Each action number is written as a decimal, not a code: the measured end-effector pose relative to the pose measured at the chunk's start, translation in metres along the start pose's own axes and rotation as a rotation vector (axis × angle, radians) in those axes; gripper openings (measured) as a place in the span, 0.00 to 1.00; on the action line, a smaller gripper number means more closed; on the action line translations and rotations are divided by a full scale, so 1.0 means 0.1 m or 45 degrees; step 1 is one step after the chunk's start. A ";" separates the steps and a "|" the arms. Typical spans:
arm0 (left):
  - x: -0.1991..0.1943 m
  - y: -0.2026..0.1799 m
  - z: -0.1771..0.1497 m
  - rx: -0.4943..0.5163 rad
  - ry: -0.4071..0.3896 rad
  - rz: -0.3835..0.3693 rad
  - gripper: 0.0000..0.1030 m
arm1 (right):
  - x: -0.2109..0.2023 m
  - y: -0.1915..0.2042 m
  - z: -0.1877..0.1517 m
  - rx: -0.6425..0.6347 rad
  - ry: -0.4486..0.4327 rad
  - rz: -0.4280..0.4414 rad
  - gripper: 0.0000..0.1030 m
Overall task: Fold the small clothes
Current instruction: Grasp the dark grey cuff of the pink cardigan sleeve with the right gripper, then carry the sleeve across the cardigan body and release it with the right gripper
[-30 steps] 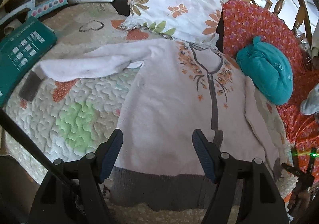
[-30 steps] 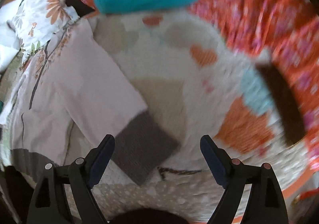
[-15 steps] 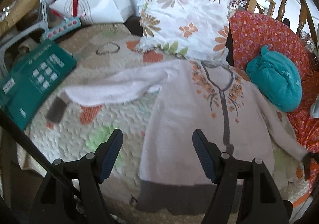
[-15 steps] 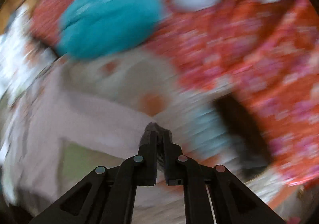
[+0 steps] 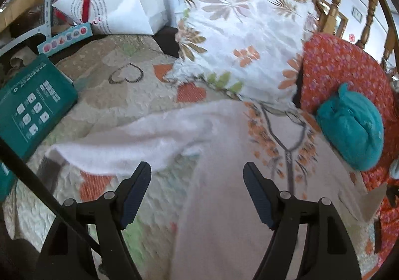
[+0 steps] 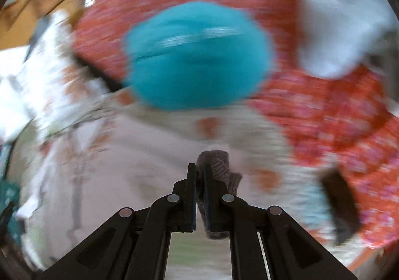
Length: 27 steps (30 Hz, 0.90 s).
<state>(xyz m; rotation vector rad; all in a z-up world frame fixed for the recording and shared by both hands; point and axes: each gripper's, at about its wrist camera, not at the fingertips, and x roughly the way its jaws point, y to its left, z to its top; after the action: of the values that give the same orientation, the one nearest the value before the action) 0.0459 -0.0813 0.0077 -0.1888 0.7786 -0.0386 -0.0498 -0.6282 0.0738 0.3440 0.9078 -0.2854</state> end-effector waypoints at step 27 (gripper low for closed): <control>0.08 1.35 0.46 -0.440 -0.110 0.126 0.74 | 2.03 4.23 -0.59 -0.674 0.315 0.506 0.27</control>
<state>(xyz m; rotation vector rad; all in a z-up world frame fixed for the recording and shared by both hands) 0.0791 0.0574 0.0091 -0.4761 0.7031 0.1983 0.1883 -0.2396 -0.0514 0.0615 1.0949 0.3696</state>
